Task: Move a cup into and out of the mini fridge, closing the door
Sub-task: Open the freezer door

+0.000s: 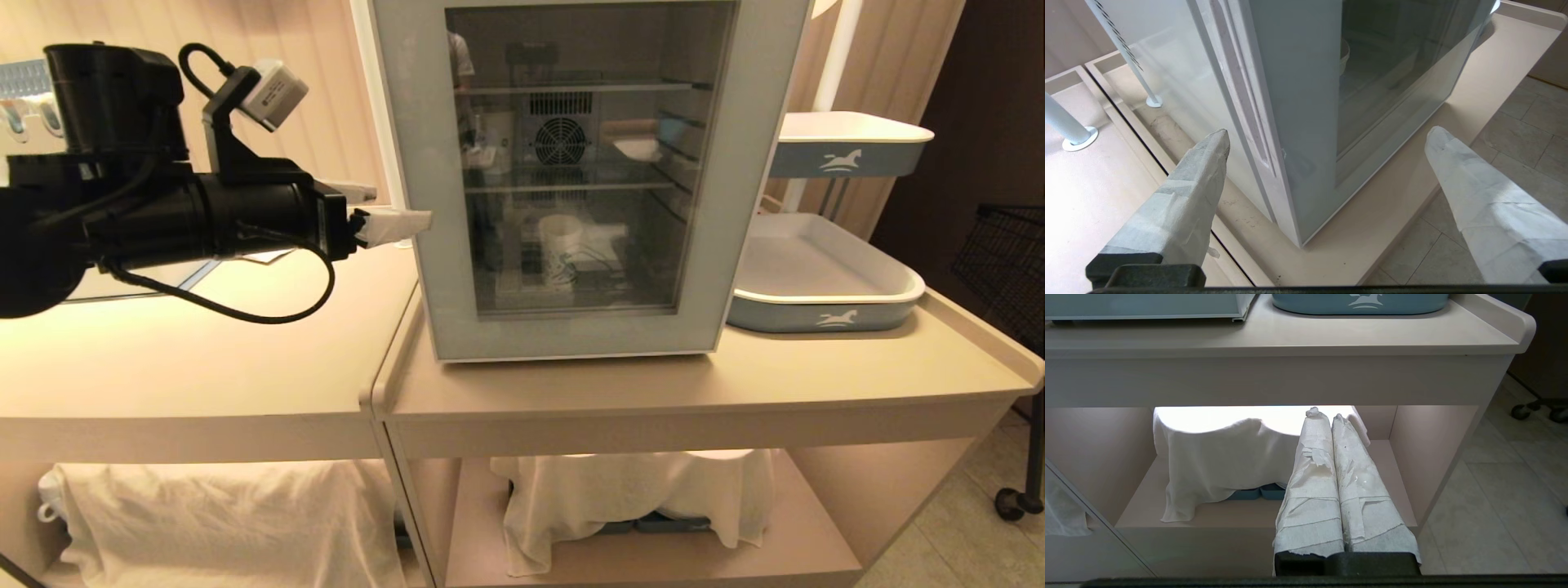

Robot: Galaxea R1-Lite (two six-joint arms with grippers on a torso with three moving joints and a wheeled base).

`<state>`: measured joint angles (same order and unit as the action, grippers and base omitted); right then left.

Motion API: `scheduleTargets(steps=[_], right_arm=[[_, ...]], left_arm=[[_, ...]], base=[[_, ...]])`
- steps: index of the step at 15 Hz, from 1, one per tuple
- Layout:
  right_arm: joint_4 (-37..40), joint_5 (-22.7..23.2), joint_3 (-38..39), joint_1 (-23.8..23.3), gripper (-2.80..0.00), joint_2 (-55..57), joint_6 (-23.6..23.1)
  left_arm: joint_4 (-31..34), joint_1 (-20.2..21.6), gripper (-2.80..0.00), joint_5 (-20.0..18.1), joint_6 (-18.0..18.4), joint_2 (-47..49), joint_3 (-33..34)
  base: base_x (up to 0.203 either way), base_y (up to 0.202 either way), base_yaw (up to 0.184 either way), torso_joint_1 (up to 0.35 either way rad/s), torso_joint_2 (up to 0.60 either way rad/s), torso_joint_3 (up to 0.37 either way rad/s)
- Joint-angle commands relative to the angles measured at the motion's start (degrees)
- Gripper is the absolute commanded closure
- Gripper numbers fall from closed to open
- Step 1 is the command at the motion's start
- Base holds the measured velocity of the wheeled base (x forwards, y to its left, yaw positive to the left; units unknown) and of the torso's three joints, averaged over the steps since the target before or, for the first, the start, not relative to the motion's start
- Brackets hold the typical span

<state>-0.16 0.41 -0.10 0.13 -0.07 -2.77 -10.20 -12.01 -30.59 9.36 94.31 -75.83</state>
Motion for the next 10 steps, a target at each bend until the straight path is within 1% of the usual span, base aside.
scheduleTargets(steps=[1,7,10], right_arm=[[0.0,0.0,0.0,0.0,0.00,0.1,0.0],[0.0,0.0,0.0,0.0,0.00,0.1,0.0],[0.0,0.0,0.0,0.0,0.00,0.1,0.0]], left_arm=[[0.0,0.3,-2.80,-0.2,0.0,1.5,-0.7],[-0.1,-0.1,-2.80,0.4,-0.4,3.6,-3.2],[-0.5,-1.2,-2.80,0.4,-1.1,4.3,-5.5]], base=[[0.000,0.000,0.000,0.000,0.00,0.000],[0.000,0.000,0.000,0.000,0.00,0.000],[0.000,0.000,0.000,0.000,0.00,0.000]])
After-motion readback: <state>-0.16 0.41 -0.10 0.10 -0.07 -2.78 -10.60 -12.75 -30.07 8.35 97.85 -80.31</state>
